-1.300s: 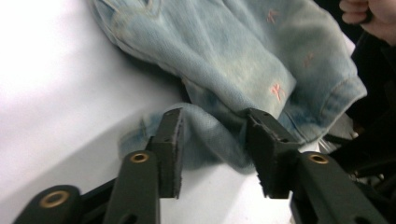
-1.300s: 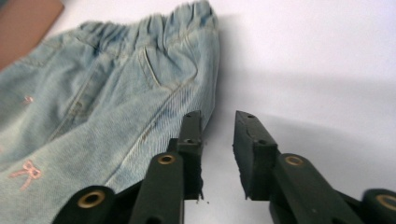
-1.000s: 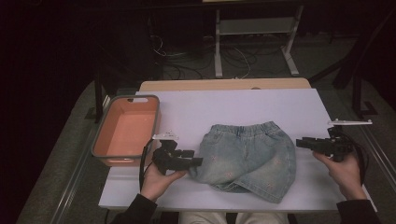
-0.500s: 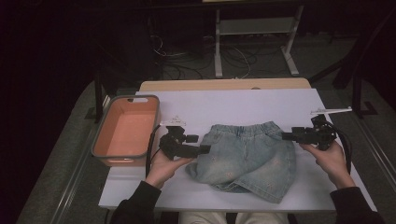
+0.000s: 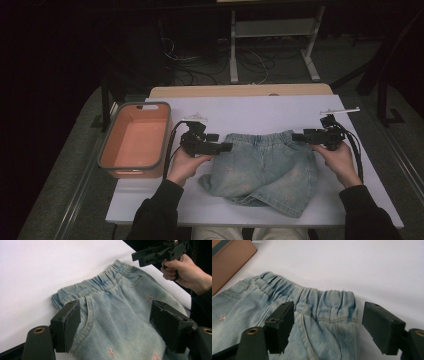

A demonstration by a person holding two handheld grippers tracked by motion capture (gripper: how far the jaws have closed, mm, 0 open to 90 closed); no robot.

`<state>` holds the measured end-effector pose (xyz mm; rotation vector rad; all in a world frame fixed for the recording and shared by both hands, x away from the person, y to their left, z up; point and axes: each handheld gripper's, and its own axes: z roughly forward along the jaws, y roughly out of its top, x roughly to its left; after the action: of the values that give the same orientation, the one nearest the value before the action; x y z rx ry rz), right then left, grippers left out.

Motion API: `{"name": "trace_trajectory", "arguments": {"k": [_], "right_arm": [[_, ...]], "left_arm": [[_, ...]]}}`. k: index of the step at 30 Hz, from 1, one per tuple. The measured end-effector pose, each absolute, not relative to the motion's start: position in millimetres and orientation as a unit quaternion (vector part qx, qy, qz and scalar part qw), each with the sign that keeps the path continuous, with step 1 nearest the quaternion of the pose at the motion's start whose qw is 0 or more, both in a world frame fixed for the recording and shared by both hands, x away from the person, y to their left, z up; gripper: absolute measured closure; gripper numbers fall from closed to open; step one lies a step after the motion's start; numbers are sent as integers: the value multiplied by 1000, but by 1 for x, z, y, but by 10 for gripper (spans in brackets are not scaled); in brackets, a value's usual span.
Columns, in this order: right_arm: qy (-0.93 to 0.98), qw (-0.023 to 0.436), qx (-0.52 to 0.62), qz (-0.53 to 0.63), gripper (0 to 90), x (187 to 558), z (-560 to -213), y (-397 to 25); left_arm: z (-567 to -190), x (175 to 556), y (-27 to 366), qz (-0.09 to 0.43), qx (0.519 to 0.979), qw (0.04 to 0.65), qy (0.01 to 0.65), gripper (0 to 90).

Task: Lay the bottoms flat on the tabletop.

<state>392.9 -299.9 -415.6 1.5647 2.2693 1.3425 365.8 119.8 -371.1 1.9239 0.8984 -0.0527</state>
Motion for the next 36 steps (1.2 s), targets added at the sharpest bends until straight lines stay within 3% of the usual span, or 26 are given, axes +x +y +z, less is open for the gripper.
{"name": "trace_trajectory", "arguments": {"k": [13,18,27,36], "right_arm": [[745,48,533,398,320,410,-433,-290],[748,44,541,381,409,413,-441,-289],[753,33,541,372,698,413,-443,-290],[751,27,536,384,729,409,-434,-294]], "left_arm": [[-390,391,118,-15,777,485,402,249],[-394,402,112,-7,778,473,412,251],[-411,421,108,4,770,457,446,287],[-432,434,108,18,766,417,489,330]]}}
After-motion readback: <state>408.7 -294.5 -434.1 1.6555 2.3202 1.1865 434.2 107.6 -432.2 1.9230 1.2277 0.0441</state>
